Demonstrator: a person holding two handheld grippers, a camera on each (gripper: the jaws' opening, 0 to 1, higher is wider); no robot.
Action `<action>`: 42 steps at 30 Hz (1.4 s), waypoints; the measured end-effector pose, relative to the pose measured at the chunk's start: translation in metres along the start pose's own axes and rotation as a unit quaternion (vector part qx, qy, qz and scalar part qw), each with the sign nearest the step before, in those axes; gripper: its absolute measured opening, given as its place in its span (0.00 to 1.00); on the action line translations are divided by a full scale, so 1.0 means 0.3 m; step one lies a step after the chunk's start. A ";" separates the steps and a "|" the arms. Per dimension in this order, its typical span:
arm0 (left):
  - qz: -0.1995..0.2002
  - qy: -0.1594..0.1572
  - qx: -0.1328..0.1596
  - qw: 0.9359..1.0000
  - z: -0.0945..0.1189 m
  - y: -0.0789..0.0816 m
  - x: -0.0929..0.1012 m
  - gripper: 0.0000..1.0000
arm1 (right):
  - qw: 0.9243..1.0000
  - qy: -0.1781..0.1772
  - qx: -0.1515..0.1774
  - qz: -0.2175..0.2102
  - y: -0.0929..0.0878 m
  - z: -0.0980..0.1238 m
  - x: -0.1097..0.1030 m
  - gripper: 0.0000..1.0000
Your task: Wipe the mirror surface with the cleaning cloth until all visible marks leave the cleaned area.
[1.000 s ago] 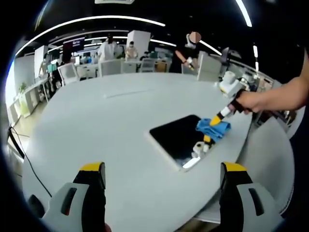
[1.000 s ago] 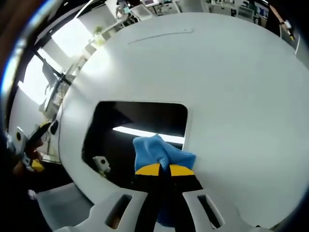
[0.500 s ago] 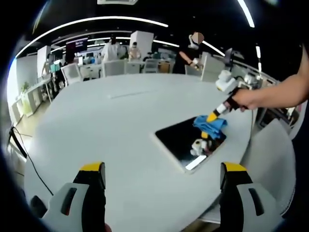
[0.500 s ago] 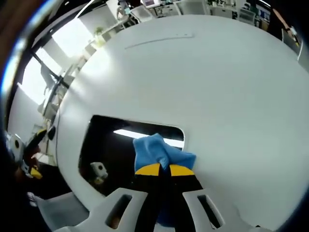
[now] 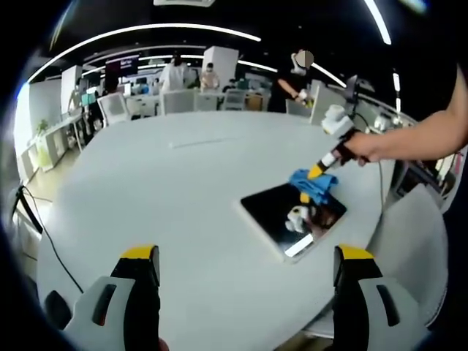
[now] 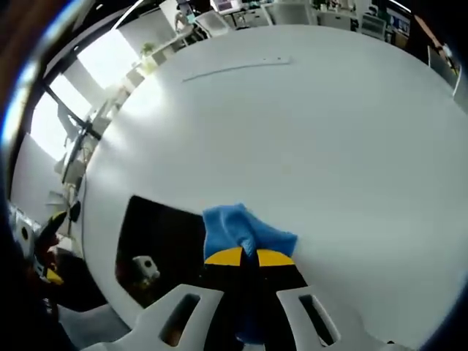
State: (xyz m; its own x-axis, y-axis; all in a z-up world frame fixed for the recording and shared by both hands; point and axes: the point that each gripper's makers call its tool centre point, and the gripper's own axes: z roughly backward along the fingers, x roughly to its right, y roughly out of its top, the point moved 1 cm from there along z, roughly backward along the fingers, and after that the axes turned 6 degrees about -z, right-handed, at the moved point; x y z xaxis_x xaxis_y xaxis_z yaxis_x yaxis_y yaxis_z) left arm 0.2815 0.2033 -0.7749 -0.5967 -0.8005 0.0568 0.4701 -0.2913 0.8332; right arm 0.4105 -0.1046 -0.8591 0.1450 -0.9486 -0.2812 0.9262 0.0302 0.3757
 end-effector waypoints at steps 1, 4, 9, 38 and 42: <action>0.000 0.000 -0.001 1.000 0.000 0.000 0.000 0.99 | 1.000 0.000 0.001 -0.001 0.005 -0.003 0.001 0.00; -0.001 0.001 -0.002 1.000 -0.002 0.000 -0.002 0.99 | 1.000 -0.003 -0.001 -0.002 0.015 -0.014 0.003 0.00; -0.002 0.001 0.000 1.000 -0.006 0.006 -0.006 0.99 | 1.000 -0.001 0.000 0.003 0.010 -0.011 0.005 0.00; -0.016 -0.007 -0.003 1.000 -0.033 0.037 0.056 0.99 | 0.999 -0.017 0.038 -0.027 -0.001 0.156 0.240 0.00; -0.015 -0.006 0.001 1.000 -0.034 0.051 0.076 0.99 | 0.999 -0.035 0.037 0.002 -0.021 0.130 0.274 0.01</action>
State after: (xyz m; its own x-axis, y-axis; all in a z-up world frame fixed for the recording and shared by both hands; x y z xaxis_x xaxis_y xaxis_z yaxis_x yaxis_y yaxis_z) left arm 0.2817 0.1755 -0.7665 -0.6176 -0.7856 0.0388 0.4515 -0.3137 0.8353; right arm 0.4029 -0.1950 -0.8500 0.1224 -0.9683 -0.2178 0.8970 0.0141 0.4417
